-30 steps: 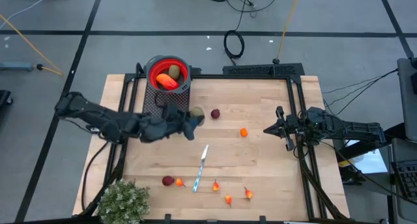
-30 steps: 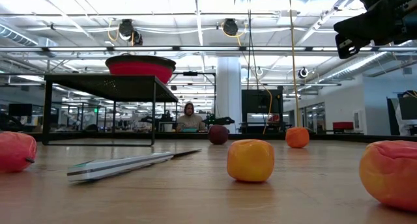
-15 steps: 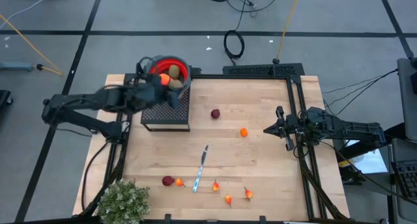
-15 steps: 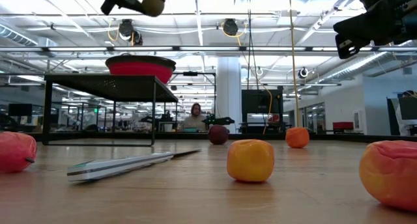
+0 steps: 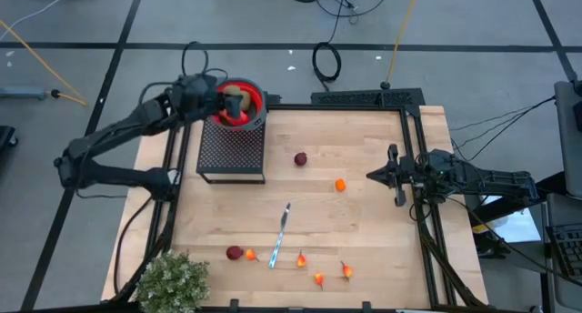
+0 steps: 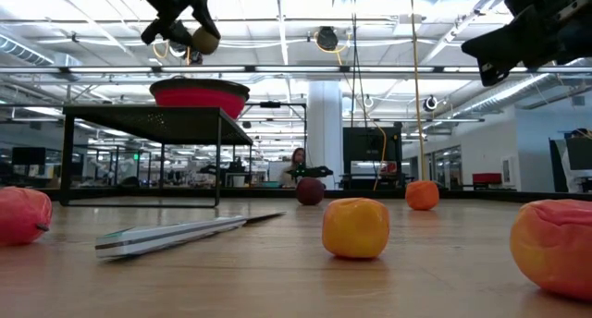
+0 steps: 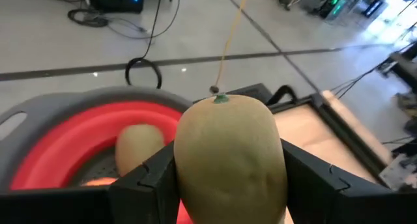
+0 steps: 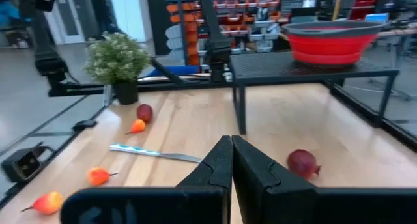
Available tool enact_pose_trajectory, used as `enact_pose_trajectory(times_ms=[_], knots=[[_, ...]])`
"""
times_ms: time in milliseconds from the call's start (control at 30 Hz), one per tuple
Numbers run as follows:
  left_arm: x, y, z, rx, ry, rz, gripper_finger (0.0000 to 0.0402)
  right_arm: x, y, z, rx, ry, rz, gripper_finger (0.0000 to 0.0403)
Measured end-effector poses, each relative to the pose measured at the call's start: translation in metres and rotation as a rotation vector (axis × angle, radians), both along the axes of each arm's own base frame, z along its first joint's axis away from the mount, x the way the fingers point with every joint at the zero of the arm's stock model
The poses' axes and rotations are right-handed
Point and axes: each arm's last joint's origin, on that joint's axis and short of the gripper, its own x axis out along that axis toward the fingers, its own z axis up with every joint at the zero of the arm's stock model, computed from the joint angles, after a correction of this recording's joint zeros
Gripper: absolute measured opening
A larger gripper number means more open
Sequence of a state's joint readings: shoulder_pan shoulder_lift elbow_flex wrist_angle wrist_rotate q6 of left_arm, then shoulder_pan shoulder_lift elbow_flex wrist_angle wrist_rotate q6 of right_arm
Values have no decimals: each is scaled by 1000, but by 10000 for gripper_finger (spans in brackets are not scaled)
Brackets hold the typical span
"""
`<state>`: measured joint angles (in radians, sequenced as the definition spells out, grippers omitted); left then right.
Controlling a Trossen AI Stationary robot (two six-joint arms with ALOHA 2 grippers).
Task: Pick & Place Fruit
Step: Put the green kiwi into the red strainer bowl on the shelf
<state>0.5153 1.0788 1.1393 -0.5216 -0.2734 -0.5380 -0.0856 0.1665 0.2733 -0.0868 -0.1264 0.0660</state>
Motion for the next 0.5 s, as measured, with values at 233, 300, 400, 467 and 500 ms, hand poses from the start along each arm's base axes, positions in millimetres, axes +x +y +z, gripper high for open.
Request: enact_pose_trajectory(times_ms=[233, 300, 400, 467, 500], knots=[[-9, 37, -12, -51, 58, 4, 207, 0, 0, 0, 0, 1, 4, 0], [-9, 47, -18, -70, 81, 3, 207, 0, 0, 0, 0, 2, 4, 0], [-9, 61, -27, -103, 105, 2, 207, 0, 0, -1, 1, 15, 4, 0], [-10, 69, -34, -133, 125, 7, 207, 0, 0, -3, 3, 32, 4, 0], [-10, 71, -36, -142, 131, 13, 207, 0, 0, -4, 4, 41, 4, 0]])
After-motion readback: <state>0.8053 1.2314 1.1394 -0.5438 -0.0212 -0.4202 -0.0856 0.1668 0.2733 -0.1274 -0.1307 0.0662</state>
